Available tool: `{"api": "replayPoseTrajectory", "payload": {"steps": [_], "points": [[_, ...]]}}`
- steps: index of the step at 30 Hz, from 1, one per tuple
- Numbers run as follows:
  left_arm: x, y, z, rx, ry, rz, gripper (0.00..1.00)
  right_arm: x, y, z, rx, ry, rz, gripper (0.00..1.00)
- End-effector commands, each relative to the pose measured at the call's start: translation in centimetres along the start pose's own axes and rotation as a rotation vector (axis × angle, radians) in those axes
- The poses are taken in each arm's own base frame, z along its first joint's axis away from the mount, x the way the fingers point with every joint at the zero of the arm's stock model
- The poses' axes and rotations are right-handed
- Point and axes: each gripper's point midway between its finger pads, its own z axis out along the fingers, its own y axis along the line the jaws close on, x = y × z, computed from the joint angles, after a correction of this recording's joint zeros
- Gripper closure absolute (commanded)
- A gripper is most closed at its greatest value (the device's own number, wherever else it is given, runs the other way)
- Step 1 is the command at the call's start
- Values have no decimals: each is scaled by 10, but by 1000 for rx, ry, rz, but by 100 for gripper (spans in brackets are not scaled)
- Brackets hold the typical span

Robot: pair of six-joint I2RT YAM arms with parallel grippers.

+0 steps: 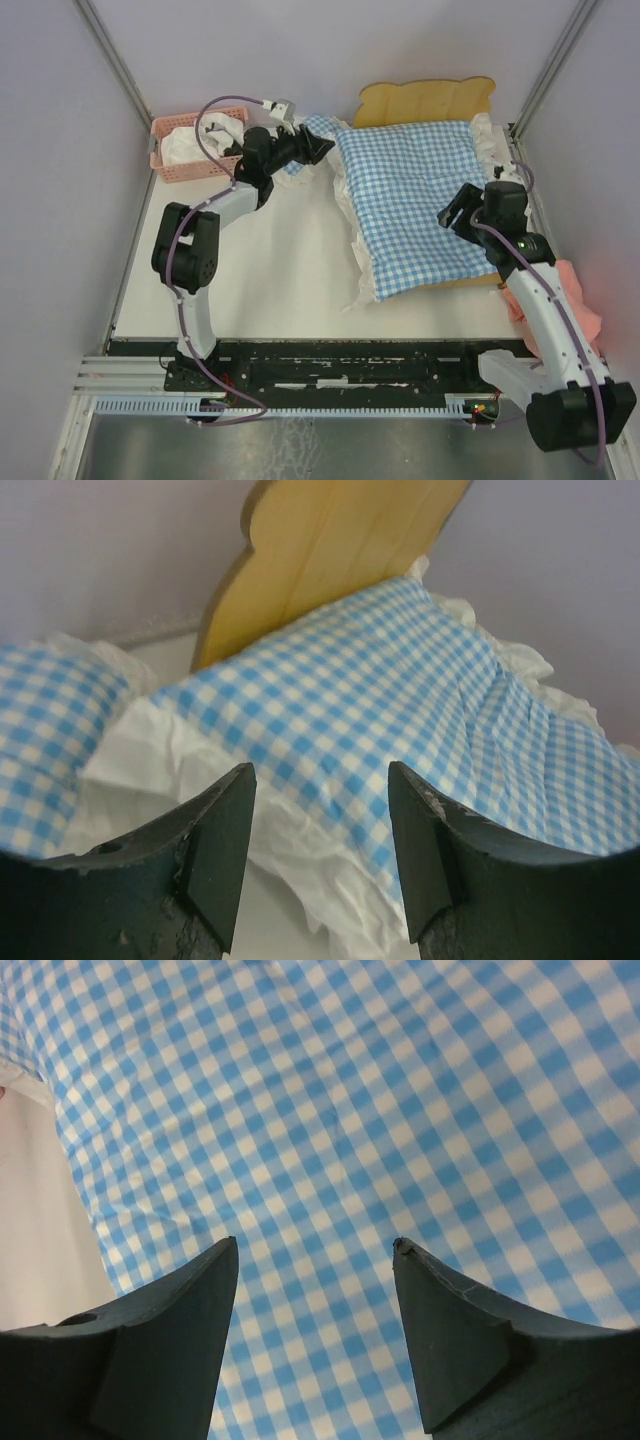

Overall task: Set up the pet bed
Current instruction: Adjust the mattress on the bed frame.

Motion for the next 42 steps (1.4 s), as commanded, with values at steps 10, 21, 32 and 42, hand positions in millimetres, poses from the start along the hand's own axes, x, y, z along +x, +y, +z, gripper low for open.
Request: {"api": "replayPoseTrajectory", "payload": {"steps": [10, 21, 32, 42], "points": [[62, -24, -77, -170, 36, -337, 36, -36, 47, 20, 57, -25, 149, 25], [102, -101, -84, -41, 82, -793, 1, -14, 36, -26, -53, -79, 242, 1], [152, -136, -62, 60, 160, -844, 1, -9, 34, -39, -85, -85, 229, 1], [152, -154, -43, 219, 39, -1002, 1, -6, 29, -40, -74, -82, 192, 1]]}}
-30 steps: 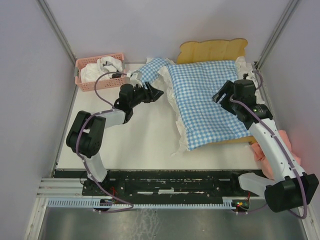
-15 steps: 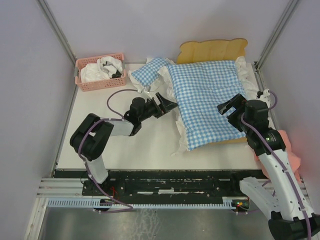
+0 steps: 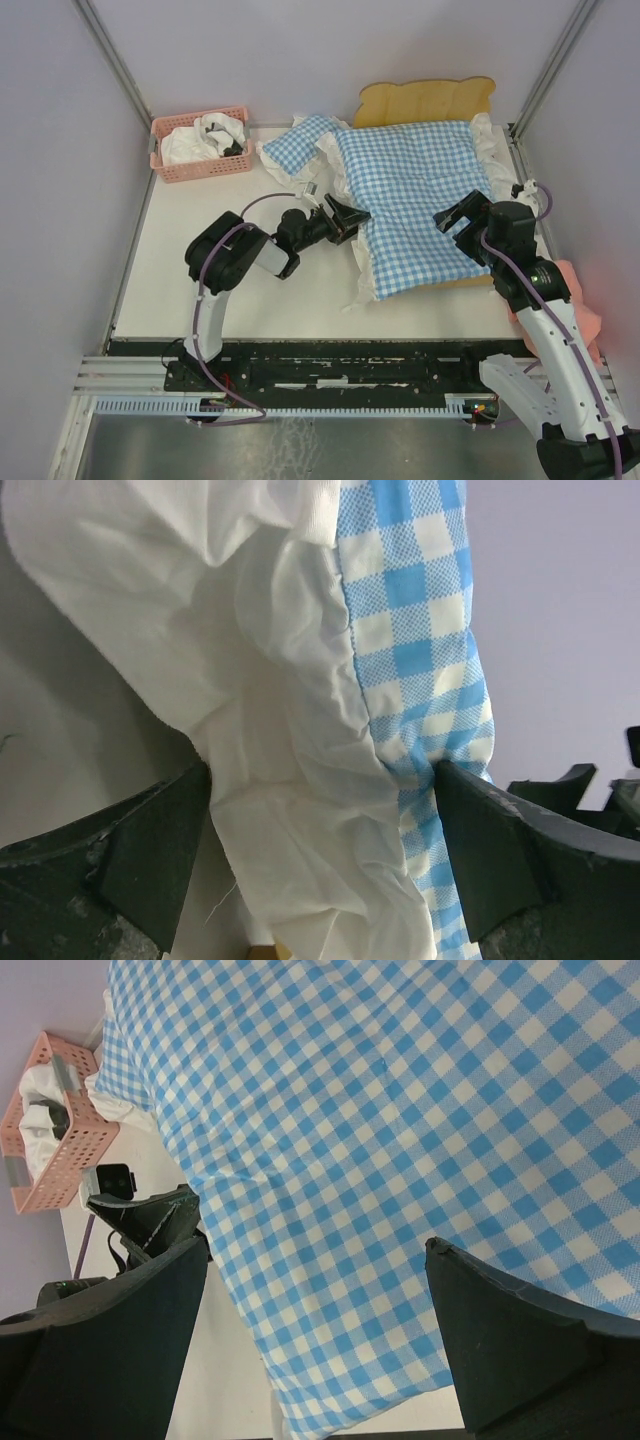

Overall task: Set up the pet bed
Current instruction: Adjust the mattress on the bed frame.

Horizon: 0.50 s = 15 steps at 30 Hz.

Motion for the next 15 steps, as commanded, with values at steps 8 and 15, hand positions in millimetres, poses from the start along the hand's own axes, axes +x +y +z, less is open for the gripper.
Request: {"api": "replayPoseTrajectory", "payload": {"steps": [8, 15], "points": [[3, -42, 20, 241, -34, -115, 2, -3, 1, -7, -23, -22, -31, 1], [2, -50, 26, 254, -60, -153, 10, 3, -8, -1, -1, -9, -45, 1]]}}
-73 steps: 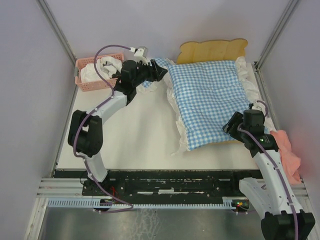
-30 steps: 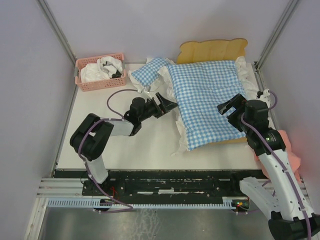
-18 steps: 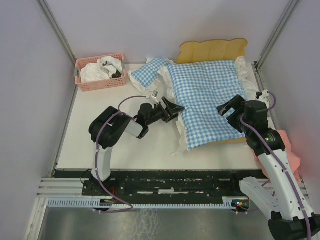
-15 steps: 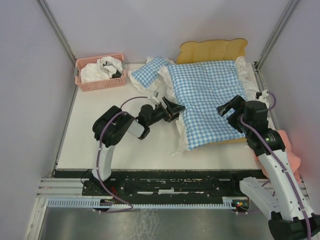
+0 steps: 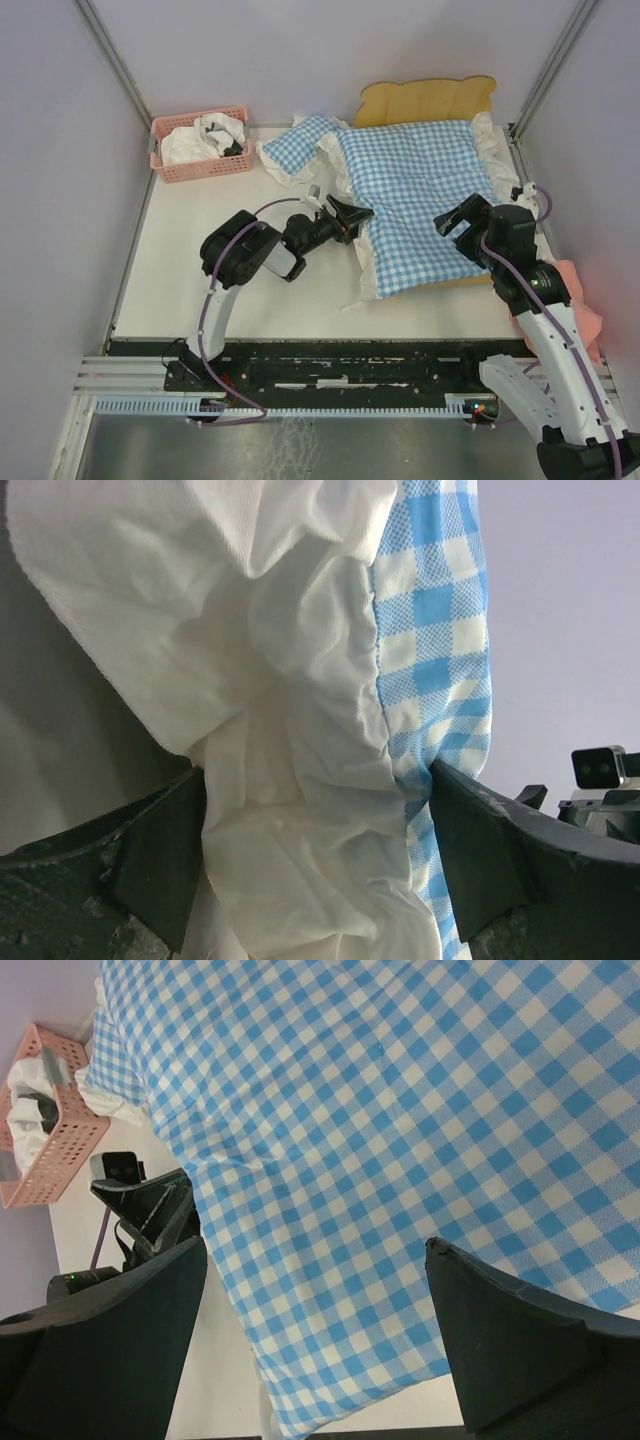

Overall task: Set up the pet bed
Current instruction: Adjust the mattress on the bed frame.

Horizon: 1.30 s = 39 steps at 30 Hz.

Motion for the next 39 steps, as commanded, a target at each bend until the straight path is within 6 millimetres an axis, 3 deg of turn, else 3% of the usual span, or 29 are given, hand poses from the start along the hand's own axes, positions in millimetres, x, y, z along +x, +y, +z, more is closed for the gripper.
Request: {"api": "replayPoseTrajectory", "payload": {"steps": [1, 4, 10, 18, 22, 25, 29, 32, 39], "points": [[7, -45, 16, 154, -15, -39, 9, 4, -7, 2, 10, -2, -29, 1], [13, -58, 16, 201, 1, -56, 0, 9, -19, 4, 47, 0, -50, 1], [18, -41, 18, 122, 2, -51, 0, 23, -38, 15, 81, 14, -91, 1], [26, -17, 29, 19, 7, -51, 13, 54, -56, 40, 154, 159, -161, 1], [25, -11, 25, -23, -12, -59, 16, 47, -70, 19, 249, 111, -56, 1], [22, -6, 21, -50, -36, -49, 16, 35, -72, 1, 242, 3, 86, 1], [22, -5, 20, -74, -34, -32, 16, 35, -91, -12, 259, -97, 211, 1], [22, -7, 19, -78, -35, -24, 16, 28, -105, -29, 293, -176, 266, 14], [20, -9, 20, -84, -37, -18, 16, 39, -127, -21, 400, -176, 307, 11]]}}
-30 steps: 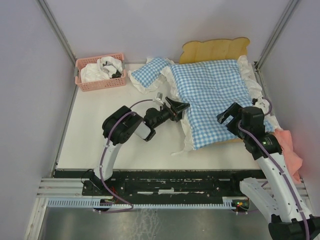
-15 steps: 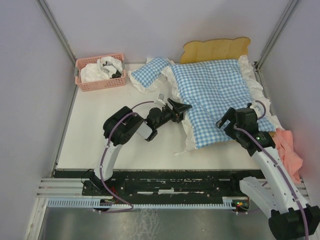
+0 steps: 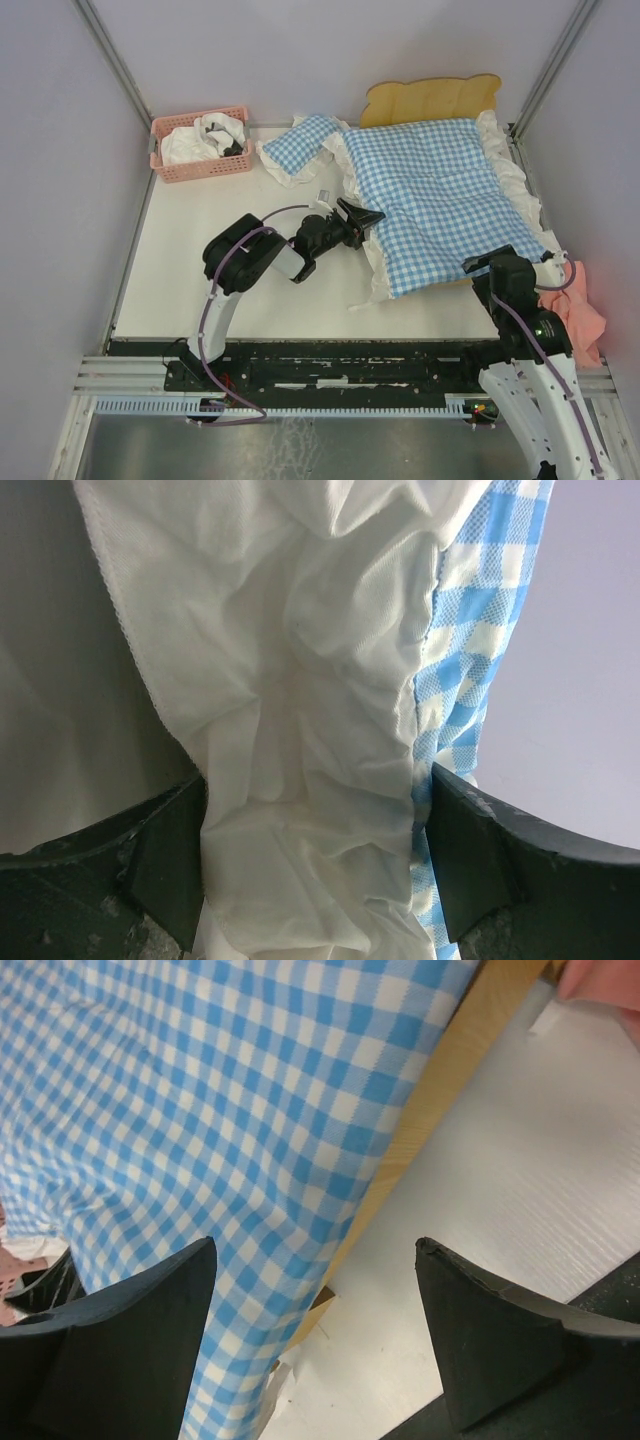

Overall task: Set up the pet bed
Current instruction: Adjust the mattress on the bed frame.

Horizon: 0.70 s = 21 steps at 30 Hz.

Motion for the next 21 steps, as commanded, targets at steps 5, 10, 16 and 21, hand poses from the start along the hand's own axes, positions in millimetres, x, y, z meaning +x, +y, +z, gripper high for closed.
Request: {"api": "replayPoseTrajectory", "payload": {"steps": [5, 10, 16, 21], "points": [[1, -21, 0, 29, -7, 59, 17, 5, -22, 22, 157, -36, 94, 40], [0, -19, 1, 14, -8, 62, 17, -34, -40, 6, 242, -220, 114, 45], [1, -16, -2, 13, -6, 55, 17, -55, -47, 6, 280, -336, 35, 41], [1, -16, -3, 15, -6, 48, 17, -54, -40, 13, 298, -321, 23, 44]]}}
